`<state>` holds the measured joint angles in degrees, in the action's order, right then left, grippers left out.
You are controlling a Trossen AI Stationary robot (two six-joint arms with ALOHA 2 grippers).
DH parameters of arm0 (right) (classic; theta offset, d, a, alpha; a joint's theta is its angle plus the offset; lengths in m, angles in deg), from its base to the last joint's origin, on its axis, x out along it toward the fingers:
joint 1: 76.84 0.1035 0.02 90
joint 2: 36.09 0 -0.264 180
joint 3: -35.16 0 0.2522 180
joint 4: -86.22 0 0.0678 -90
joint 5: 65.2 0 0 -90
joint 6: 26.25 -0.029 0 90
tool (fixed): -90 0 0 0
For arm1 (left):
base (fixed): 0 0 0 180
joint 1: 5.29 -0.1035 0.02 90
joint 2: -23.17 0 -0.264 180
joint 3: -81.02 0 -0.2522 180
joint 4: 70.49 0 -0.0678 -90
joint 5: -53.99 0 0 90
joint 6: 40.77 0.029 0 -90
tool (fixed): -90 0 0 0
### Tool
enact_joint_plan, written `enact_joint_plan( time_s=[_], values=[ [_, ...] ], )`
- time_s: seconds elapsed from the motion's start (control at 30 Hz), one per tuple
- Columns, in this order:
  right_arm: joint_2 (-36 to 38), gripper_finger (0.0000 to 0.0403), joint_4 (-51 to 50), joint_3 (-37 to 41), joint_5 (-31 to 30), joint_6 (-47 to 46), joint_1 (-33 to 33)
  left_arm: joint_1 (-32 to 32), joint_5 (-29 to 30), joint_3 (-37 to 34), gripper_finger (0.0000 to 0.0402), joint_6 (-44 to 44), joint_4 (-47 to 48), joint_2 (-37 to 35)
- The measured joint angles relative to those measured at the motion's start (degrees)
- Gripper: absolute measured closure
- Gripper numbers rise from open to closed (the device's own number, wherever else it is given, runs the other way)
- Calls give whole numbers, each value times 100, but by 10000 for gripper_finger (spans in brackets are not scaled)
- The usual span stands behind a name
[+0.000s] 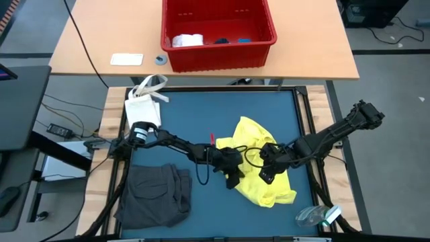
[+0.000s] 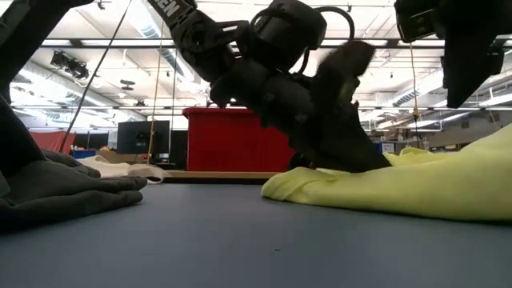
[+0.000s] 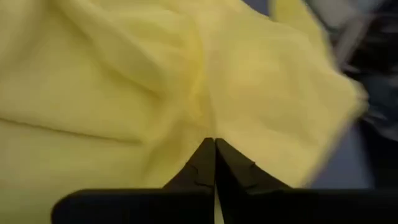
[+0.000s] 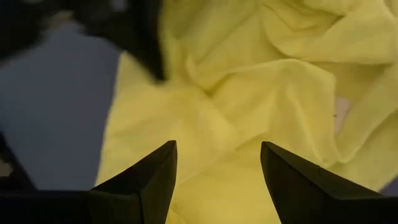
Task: Fold laundry
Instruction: Fold the yellow shirt
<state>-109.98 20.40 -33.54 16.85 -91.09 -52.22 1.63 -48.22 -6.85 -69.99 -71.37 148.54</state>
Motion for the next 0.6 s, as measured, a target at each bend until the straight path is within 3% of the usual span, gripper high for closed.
enact_joint_plan(
  time_s=[0.17, 0.33, 0.43, 0.6],
  values=[
    [2, 173, -136, 0, -10, -135, -8, 275, -1050, 11, 399, 177, 658, -922],
    [-4, 184, -117, 0, 163, -77, 70, 1104, -1163, 11, 400, 1003, 2748, -1731],
    [-4, 186, -101, 0, 193, 35, 79, 1546, -877, -7, 400, 905, 3718, -1763],
    [-4, 186, 8, 0, 191, 204, 6, 1947, 184, -6, 381, 145, 4828, -1690]
  ],
)
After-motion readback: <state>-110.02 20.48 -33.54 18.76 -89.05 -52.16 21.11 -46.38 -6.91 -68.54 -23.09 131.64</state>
